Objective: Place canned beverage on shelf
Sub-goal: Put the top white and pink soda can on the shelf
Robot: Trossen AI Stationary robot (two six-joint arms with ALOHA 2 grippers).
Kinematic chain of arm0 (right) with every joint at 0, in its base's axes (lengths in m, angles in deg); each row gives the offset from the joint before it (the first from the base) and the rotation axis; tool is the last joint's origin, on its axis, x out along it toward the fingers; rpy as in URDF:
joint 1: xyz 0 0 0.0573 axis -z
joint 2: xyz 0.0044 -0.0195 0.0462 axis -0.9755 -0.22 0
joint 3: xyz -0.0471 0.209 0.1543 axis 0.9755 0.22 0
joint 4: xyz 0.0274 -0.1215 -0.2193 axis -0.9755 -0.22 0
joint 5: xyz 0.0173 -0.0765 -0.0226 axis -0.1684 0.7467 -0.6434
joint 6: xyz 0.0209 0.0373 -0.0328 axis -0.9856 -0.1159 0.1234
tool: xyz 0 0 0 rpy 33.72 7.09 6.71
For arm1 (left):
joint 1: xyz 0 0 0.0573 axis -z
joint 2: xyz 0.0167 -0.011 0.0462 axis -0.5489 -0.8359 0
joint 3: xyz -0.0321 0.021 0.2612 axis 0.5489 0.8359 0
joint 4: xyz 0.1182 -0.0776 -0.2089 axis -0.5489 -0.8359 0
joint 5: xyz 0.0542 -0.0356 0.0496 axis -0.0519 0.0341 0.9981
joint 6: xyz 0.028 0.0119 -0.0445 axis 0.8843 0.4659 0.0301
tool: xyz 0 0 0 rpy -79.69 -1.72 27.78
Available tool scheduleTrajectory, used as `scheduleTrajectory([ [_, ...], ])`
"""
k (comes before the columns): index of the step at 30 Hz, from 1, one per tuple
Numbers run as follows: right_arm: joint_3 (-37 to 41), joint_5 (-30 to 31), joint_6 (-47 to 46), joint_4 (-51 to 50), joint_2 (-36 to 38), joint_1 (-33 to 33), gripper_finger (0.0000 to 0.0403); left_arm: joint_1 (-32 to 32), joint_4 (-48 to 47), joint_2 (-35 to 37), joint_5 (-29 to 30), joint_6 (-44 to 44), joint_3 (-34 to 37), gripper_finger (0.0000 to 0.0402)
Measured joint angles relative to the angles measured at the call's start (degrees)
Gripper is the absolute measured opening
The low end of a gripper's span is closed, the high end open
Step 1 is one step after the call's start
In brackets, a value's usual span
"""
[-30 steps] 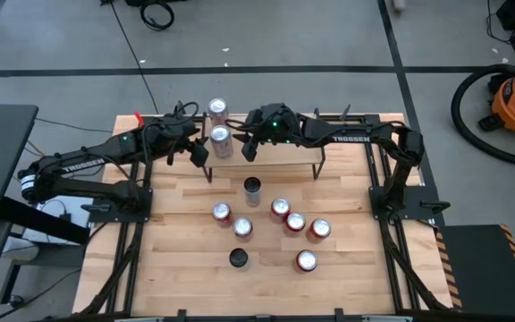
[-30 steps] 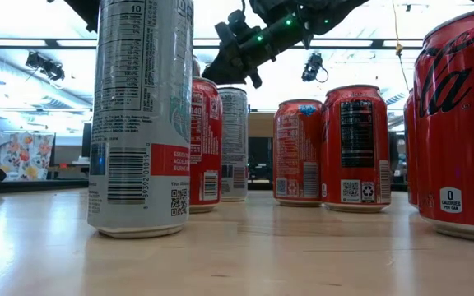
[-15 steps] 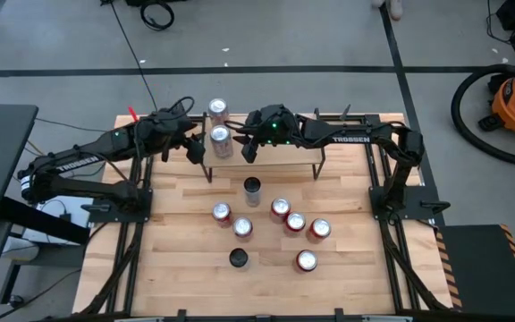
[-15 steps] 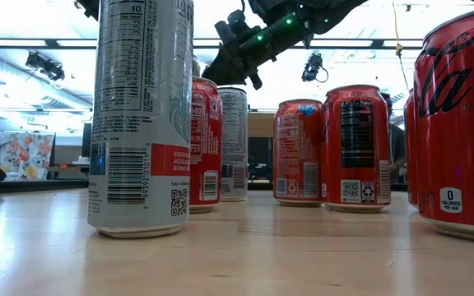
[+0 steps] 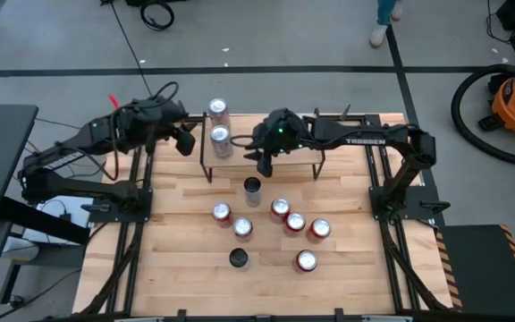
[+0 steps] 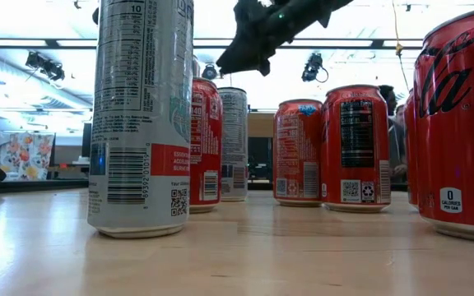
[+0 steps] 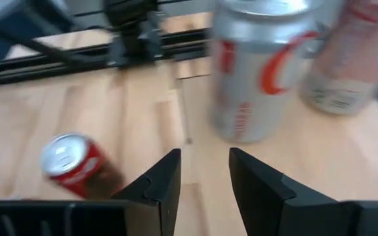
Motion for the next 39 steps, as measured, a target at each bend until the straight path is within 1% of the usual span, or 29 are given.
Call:
scheduleTrajectory([
  [2,0.0,-2.04,0.54,-0.63,0.01,-1.07,0.0147,0.0,-0.18,-0.02,0.0,-0.12,-0.46,0.0198],
  [4,0.0,-2.5,1.32,-1.37,-0.01,-2.67,0.0161,0.01,-0.16,-0.02,0.0,-0.95,-0.57,0.0198],
  [7,-0.01,-1.07,3.57,-2.53,0.01,-5.44,0.0192,0.02,-0.5,-0.02,-0.02,-2.75,-0.57,0.0198],
  [11,-0.05,0.56,4.34,-3.93,-0.42,-8.36,0.0237,0.02,-0.49,-0.04,-0.02,-3.84,-0.57,0.0198],
  [14,0.04,1.6,4.52,-6.29,-1.47,-9.8,0.0258,0.02,-0.18,-0.04,-0.02,-4.1,-0.57,0.0198],
  [16,0.01,4.24,5.07,-6.12,-2.21,-10.6,0.0265,0.02,-0.17,-0.06,-0.02,-4.52,-0.57,0.0198],
  [18,0.07,5.4,6.31,-6.34,-2.7,-11.1,0.0268,0.07,-0.02,-0.07,-0.02,-4.81,-0.57,0.0198],
  [21,-0.04,5.5,6.81,-5.42,-3.6,-11.35,0.0272,0.07,-0.47,-0.08,-0.11,-5.35,-0.86,0.0198],
  [27,-0.03,6.71,7.37,-5.04,-5.48,-11.18,0.0284,0.07,-0.75,-0.04,-0.37,-5.33,-3.89,0.0198],
  [33,0.0,9.29,8.9,-4.86,-5.6,-11.22,0.03,0.07,-2.66,-0.02,-0.45,-5.02,-6.87,0.0198],
  [39,0.07,8.51,8.87,-6.42,-6.74,-10.76,0.0311,0.07,-4.79,-0.06,-0.48,-4.6,-7.22,0.0198],
])
